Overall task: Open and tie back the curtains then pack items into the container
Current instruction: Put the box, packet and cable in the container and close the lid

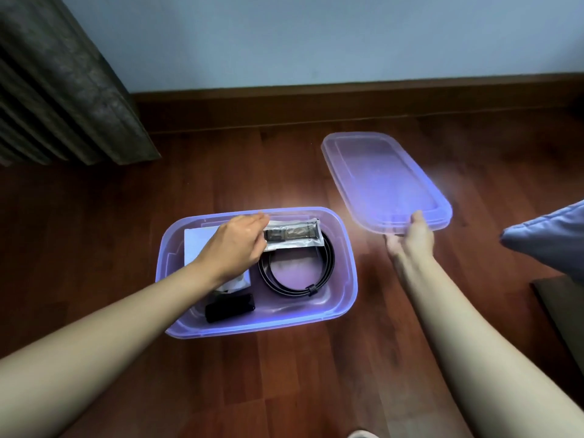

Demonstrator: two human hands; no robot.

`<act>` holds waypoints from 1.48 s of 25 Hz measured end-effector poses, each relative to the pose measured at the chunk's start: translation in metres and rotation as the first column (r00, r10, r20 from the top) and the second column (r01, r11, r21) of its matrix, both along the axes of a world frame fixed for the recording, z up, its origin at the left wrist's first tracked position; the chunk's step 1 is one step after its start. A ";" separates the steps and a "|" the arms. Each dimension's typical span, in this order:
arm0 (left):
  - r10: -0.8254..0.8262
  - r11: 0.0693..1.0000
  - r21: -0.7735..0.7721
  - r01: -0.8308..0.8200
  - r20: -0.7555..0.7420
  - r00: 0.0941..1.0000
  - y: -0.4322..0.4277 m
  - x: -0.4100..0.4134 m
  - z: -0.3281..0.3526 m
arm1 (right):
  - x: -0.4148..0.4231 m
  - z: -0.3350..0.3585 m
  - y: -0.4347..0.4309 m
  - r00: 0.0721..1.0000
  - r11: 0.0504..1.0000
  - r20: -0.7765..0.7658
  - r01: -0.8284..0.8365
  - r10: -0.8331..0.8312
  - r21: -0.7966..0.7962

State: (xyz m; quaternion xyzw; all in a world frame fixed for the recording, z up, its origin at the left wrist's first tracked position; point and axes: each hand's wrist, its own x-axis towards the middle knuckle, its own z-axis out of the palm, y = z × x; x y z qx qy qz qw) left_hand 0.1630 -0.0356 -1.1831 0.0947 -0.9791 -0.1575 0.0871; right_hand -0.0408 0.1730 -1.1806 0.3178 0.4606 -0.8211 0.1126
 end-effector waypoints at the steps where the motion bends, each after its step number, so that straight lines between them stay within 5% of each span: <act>1: 0.037 0.999 0.030 -0.036 -0.032 0.999 0.000 0.000 0.001 | -0.003 0.003 -0.001 0.999 0.997 -0.051 0.000 -0.004 -0.080; 3: 0.151 0.963 0.230 -0.141 -0.023 0.988 -0.004 0.000 0.008 | -0.003 0.008 -0.004 0.993 0.984 -0.112 -0.050 0.031 -0.172; 5: 0.370 0.786 0.522 -0.331 0.031 0.928 -0.011 -0.005 0.019 | 0.003 0.011 -0.002 0.987 0.969 -0.134 -0.114 0.086 -0.221; 6: 0.480 0.571 0.719 -0.395 0.098 0.872 -0.018 -0.009 0.024 | 0.006 0.012 0.001 0.982 0.960 -0.125 -0.164 0.139 -0.227; 8: 0.589 -0.016 0.960 -0.281 0.236 0.773 -0.037 -0.014 0.040 | 0.012 0.020 0.006 0.956 0.937 -0.100 -0.290 0.275 -0.196; 9: 0.612 -0.188 0.964 -0.189 0.265 0.745 -0.048 -0.010 0.049 | 0.016 0.024 0.008 0.929 0.911 -0.094 -0.369 0.357 -0.185; 11: 0.587 -0.340 0.938 -0.067 0.267 0.765 -0.062 0.007 0.066 | 0.027 0.026 0.010 0.829 0.820 -0.077 -0.559 0.554 -0.125; 13: 0.550 -0.317 0.948 -0.037 0.215 0.807 -0.059 0.026 0.075 | 0.041 0.023 0.007 0.724 0.720 -0.031 -0.688 0.689 -0.090; 16: 0.601 -0.128 0.986 -0.107 0.163 0.783 -0.040 0.055 0.063 | 0.055 0.013 0.004 0.652 0.652 0.053 -0.758 0.757 0.020; 19: 0.696 0.033 0.974 -0.225 0.139 0.704 -0.037 0.087 0.038 | 0.063 0.001 0.005 0.605 0.589 -0.012 -0.770 0.796 0.245; 24: 0.627 0.242 0.859 -0.451 0.216 0.748 -0.030 0.117 0.005 | 0.077 -0.009 -0.002 0.477 0.443 -0.042 -0.775 0.878 0.450; 37: 0.655 0.163 0.860 -0.484 0.273 0.705 -0.058 0.111 -0.021 | 0.075 -0.024 -0.010 0.509 0.406 0.041 -0.731 0.860 0.548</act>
